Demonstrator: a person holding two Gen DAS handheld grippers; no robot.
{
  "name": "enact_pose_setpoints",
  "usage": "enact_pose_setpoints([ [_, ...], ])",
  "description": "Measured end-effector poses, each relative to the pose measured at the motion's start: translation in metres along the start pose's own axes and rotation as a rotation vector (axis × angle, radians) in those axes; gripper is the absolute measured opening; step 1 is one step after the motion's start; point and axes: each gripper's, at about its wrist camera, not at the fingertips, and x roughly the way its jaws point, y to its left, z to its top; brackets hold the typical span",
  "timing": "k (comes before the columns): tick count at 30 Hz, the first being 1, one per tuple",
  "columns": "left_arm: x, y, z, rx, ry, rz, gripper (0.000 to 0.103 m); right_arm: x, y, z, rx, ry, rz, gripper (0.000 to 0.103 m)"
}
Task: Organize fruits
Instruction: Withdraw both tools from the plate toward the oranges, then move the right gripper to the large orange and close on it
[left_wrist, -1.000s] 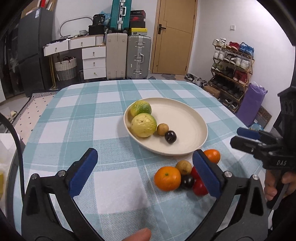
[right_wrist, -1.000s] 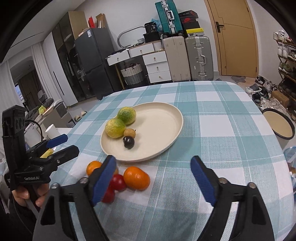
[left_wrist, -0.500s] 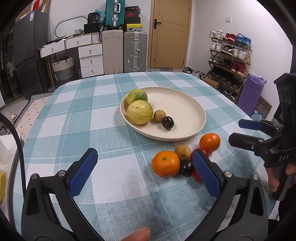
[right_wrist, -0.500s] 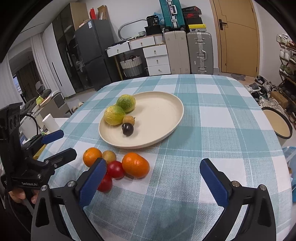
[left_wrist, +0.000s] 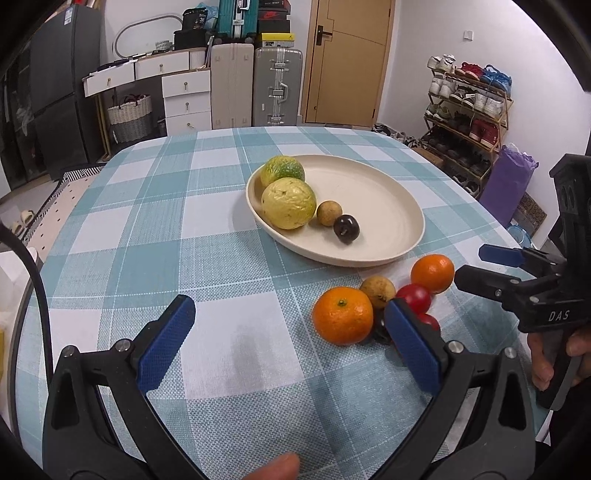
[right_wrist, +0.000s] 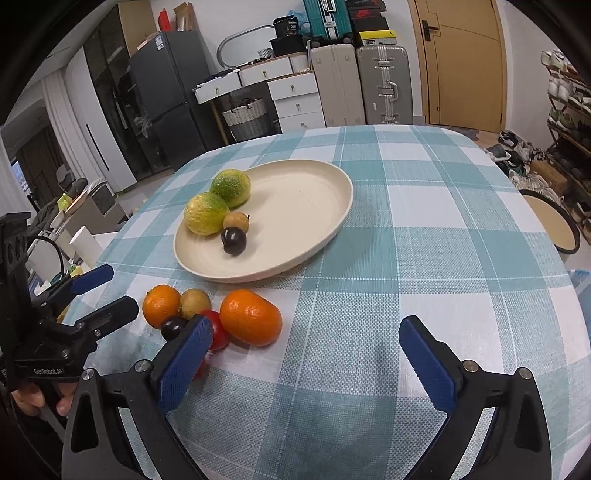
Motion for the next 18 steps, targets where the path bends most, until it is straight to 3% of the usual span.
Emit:
enact_pose_setpoints([
  [18, 0.005, 0.005, 0.000, -0.011, 0.013, -0.010, 0.102, 0.013, 0.005, 0.000, 0.017, 0.033, 0.008, 0.103],
])
